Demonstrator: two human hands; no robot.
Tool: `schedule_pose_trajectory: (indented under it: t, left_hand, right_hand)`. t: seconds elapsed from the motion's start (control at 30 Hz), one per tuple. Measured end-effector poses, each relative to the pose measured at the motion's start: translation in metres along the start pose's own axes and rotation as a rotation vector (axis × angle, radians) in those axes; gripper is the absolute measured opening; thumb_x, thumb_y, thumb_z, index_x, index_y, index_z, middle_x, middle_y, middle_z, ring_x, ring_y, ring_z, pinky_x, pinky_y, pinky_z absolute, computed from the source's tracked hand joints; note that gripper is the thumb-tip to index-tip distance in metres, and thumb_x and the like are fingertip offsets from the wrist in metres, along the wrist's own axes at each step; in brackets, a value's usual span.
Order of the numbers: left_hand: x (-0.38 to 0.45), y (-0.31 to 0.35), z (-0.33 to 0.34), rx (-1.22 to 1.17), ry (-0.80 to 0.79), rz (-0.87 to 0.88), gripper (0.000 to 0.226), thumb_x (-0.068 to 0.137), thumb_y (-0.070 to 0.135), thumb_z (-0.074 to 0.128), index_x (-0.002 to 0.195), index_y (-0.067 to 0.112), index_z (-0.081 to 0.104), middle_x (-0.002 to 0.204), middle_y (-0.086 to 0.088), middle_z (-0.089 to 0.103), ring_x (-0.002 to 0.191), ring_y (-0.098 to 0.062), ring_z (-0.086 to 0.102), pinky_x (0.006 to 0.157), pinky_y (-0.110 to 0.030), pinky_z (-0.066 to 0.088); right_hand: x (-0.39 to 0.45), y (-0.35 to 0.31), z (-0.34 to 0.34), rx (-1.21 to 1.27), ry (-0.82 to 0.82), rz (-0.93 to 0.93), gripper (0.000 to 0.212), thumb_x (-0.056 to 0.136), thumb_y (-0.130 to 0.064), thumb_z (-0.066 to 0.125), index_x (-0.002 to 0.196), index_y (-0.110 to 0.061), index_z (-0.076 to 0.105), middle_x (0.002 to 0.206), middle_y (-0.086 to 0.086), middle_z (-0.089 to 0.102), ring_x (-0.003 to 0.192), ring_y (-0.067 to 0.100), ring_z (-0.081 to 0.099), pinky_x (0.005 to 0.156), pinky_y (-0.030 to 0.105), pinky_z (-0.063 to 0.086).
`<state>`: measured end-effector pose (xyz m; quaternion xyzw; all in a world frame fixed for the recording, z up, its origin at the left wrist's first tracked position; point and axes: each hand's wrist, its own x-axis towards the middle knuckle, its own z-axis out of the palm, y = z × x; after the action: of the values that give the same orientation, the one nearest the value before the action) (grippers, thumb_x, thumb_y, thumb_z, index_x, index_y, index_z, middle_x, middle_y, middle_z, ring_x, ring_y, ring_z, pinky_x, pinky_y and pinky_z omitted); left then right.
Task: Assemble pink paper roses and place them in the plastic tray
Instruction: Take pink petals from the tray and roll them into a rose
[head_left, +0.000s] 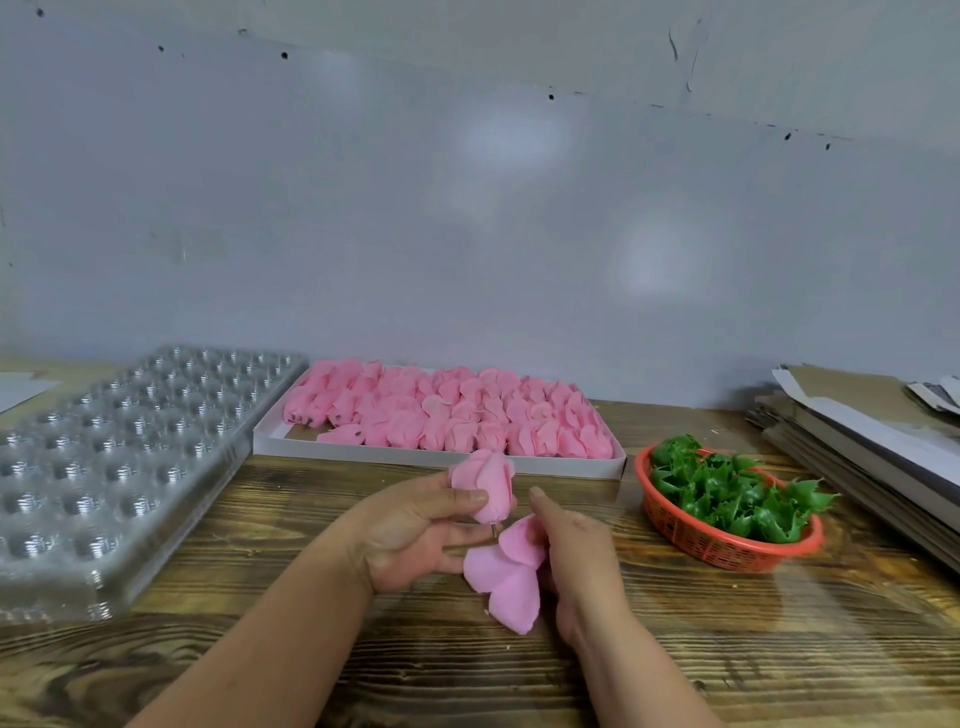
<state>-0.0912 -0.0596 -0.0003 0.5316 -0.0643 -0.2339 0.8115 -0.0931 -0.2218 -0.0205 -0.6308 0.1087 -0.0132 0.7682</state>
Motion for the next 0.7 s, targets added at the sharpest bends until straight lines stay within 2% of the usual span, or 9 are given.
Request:
schedule_pose_trajectory:
  t: [0.07,0.1,0.23,0.33,0.43,0.47,0.53,0.6,0.7]
  left_hand:
    - [0.000,0.000,0.000,-0.013,-0.009,-0.003,0.046,0.072,0.011,0.075,0.116,0.011,0.062,0.118,-0.016,0.068,0.108,-0.031,0.065,0.096,-0.056,0.045]
    - [0.000,0.000,0.000,-0.003,0.003,-0.002,0.043,0.074,0.011,0.072,0.115,0.012,0.063,0.119,-0.016,0.067,0.108,-0.031,0.065,0.096,-0.057,0.045]
    - [0.003,-0.002,0.002,0.050,0.056,0.004,0.040,0.072,0.015,0.066,0.111,0.015,0.064,0.105,-0.011,0.072,0.093,-0.026,0.069,0.085,-0.048,0.052]
    - [0.006,-0.005,0.002,0.021,0.068,-0.004,0.045,0.070,0.015,0.068,0.115,0.013,0.064,0.108,-0.012,0.072,0.092,-0.026,0.069,0.082,-0.048,0.054]
    - [0.008,-0.006,0.001,0.016,0.107,-0.023,0.043,0.069,0.019,0.069,0.111,0.013,0.066,0.104,-0.011,0.073,0.084,-0.024,0.071,0.073,-0.043,0.058]
    - [0.008,-0.006,0.001,0.028,0.131,-0.031,0.042,0.068,0.021,0.070,0.109,0.013,0.066,0.100,-0.010,0.074,0.082,-0.023,0.072,0.073,-0.042,0.058]
    - [0.010,-0.006,-0.001,0.022,0.167,-0.044,0.043,0.067,0.023,0.070,0.108,0.011,0.066,0.100,-0.010,0.074,0.084,-0.023,0.072,0.077,-0.043,0.056]
    - [0.011,-0.006,-0.002,-0.010,0.187,-0.057,0.045,0.065,0.023,0.071,0.107,0.007,0.066,0.100,-0.011,0.074,0.087,-0.023,0.072,0.080,-0.044,0.055]
    - [0.012,-0.005,-0.003,-0.058,0.199,-0.082,0.046,0.065,0.023,0.072,0.107,0.004,0.066,0.102,-0.012,0.074,0.091,-0.022,0.073,0.080,-0.042,0.054]
  right_hand:
    - [-0.002,0.000,0.000,0.111,-0.109,0.087,0.013,0.085,-0.011,0.065,0.081,-0.001,0.057,0.075,0.019,0.064,0.068,0.024,0.060,0.066,0.033,0.049]
    - [-0.001,0.001,0.000,0.132,-0.126,0.111,0.008,0.084,-0.004,0.062,0.081,-0.002,0.055,0.077,0.020,0.063,0.071,0.028,0.060,0.069,0.038,0.049]
    - [0.002,0.001,-0.001,0.193,-0.075,0.139,0.025,0.080,0.014,0.044,0.065,-0.007,0.044,0.068,0.013,0.052,0.063,0.025,0.050,0.063,0.036,0.045]
    - [0.000,-0.002,-0.001,0.180,-0.104,0.127,0.023,0.082,0.014,0.043,0.070,-0.003,0.053,0.069,0.014,0.056,0.063,0.025,0.052,0.065,0.036,0.047]
    - [-0.002,-0.002,-0.003,-0.137,-0.082,-0.060,0.020,0.085,0.004,0.051,0.069,0.000,0.061,0.069,0.012,0.058,0.064,0.019,0.051,0.060,0.029,0.045]
    - [-0.003,-0.001,-0.002,-0.258,-0.070,-0.133,0.020,0.085,0.000,0.053,0.068,0.002,0.063,0.067,0.009,0.057,0.063,0.015,0.049,0.057,0.025,0.043]
    - [-0.004,0.000,-0.002,-0.421,-0.059,-0.241,0.021,0.084,-0.001,0.053,0.069,0.008,0.064,0.065,0.009,0.057,0.061,0.013,0.047,0.057,0.025,0.040]
    - [-0.005,-0.002,-0.001,-0.497,-0.010,-0.365,0.018,0.081,0.002,0.054,0.066,0.008,0.063,0.066,0.012,0.059,0.062,0.016,0.049,0.061,0.029,0.041]
    - [-0.008,-0.005,-0.001,-0.503,0.047,-0.506,0.020,0.073,0.005,0.059,0.060,-0.009,0.064,0.078,0.007,0.064,0.077,0.017,0.057,0.067,0.027,0.043]
